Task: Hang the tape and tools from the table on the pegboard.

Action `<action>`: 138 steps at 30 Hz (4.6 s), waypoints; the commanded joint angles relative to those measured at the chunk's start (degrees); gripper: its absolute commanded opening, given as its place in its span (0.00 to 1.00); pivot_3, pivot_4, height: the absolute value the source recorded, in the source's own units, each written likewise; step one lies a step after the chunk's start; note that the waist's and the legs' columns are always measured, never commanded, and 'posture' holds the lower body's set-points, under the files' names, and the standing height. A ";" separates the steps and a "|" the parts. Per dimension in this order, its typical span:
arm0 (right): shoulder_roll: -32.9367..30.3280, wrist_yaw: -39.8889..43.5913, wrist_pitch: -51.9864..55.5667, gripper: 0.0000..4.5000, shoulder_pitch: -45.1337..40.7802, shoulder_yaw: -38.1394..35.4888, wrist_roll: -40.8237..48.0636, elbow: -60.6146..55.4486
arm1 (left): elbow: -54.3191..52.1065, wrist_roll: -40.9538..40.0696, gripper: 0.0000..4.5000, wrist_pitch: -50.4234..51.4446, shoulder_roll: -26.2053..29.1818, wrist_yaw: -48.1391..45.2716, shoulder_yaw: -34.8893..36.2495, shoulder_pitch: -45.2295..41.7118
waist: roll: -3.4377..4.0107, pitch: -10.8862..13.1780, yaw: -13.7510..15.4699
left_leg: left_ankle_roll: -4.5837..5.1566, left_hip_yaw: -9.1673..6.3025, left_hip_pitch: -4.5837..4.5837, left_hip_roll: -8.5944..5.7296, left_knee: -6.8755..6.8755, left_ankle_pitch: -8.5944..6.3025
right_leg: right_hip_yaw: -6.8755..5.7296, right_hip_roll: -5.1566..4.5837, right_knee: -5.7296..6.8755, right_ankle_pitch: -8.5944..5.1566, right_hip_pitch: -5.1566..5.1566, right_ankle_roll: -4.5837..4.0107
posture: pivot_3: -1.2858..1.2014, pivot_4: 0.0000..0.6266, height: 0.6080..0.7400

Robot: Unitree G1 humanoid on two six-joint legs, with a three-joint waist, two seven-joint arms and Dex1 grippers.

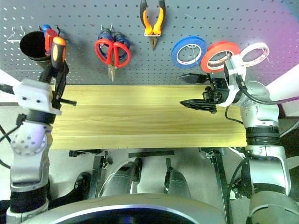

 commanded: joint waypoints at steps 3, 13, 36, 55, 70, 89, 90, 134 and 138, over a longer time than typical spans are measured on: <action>-0.45 0.41 -1.78 1.00 -1.91 -0.55 0.30 1.24 | -0.18 0.53 0.14 -0.36 2.43 -0.31 1.62 -6.13 | 0.03 -0.50 -0.09 | 0.00 0.00 0.13 0.02 0.00 0.00 | 0.00 0.03 0.01 0.00 0.11 0.00 | 0.55 0.30 1.00; -0.38 0.41 -3.26 1.00 -2.35 0.11 -0.51 2.66 | 8.22 -1.49 0.14 -1.43 7.35 -1.36 4.99 -17.69 | 0.02 -0.83 -0.14 | -0.06 0.00 0.44 0.04 0.06 0.05 | 0.03 0.06 0.19 0.01 0.37 -0.01 | 0.55 0.29 1.00; -0.83 -0.73 -0.01 1.00 0.55 -1.81 -2.22 -2.79 | 47.08 -0.35 0.14 -27.35 11.42 -2.60 1.06 -37.19 | -0.01 -1.15 -0.48 | -0.07 0.02 0.46 0.11 0.74 0.06 | 0.09 0.11 0.84 0.05 0.34 -0.05 | 0.53 0.34 1.00; -2.40 -2.13 3.06 1.00 2.55 -2.66 -2.30 -6.32 | 56.17 1.12 0.14 -36.27 11.03 -0.70 0.10 -33.54 | -0.01 -1.15 -2.13 | -0.02 0.03 0.48 0.09 0.77 0.04 | 0.08 0.00 0.95 0.06 0.30 -0.04 | 0.52 0.38 1.00; -2.67 -1.88 2.78 1.00 1.99 -2.63 -2.79 -5.10 | 44.73 -0.78 0.14 -30.39 12.43 -0.44 3.55 -24.73 | -0.01 -1.15 -2.91 | 0.01 0.04 0.48 0.09 0.77 0.02 | 0.09 -0.04 0.95 0.06 0.30 -0.04 | 0.52 0.38 1.00; -1.06 -0.57 1.01 1.00 -0.31 -1.52 -4.92 -1.23 | 28.58 -4.05 0.14 -17.46 11.42 0.97 9.56 -13.83 | -0.01 -1.15 -3.14 | 0.02 0.10 0.51 0.13 0.70 0.00 | 0.12 -0.05 0.95 0.06 0.24 -0.04 | 0.54 0.40 1.00; -0.94 -0.58 0.96 1.00 -0.28 -1.47 -4.98 -1.26 | 28.49 -4.17 0.14 -17.20 11.38 0.99 9.53 -14.01 | -0.01 -1.15 -3.10 | 0.02 0.10 0.51 0.13 0.70 0.00 | 0.12 -0.05 0.95 0.06 0.24 -0.04 | 0.54 0.40 1.00; -1.19 -0.20 2.50 1.00 0.62 -2.25 -5.17 -2.43 | 26.73 -10.38 0.99 -13.82 8.21 0.93 8.43 -21.14 | 0.02 -1.17 -2.96 | 0.03 0.07 0.53 0.11 0.72 -0.01 | 0.12 -0.10 0.94 0.06 0.29 -0.05 | 0.54 0.40 1.00; -1.10 -0.05 2.47 1.00 0.50 -2.34 -5.01 -2.42 | 24.49 -8.28 0.99 -13.05 8.14 2.46 8.00 -22.12 | 0.02 -1.17 -3.02 | 0.03 0.08 0.53 0.11 0.72 -0.01 | 0.12 -0.08 0.94 0.06 0.29 -0.05 | 0.54 0.40 1.00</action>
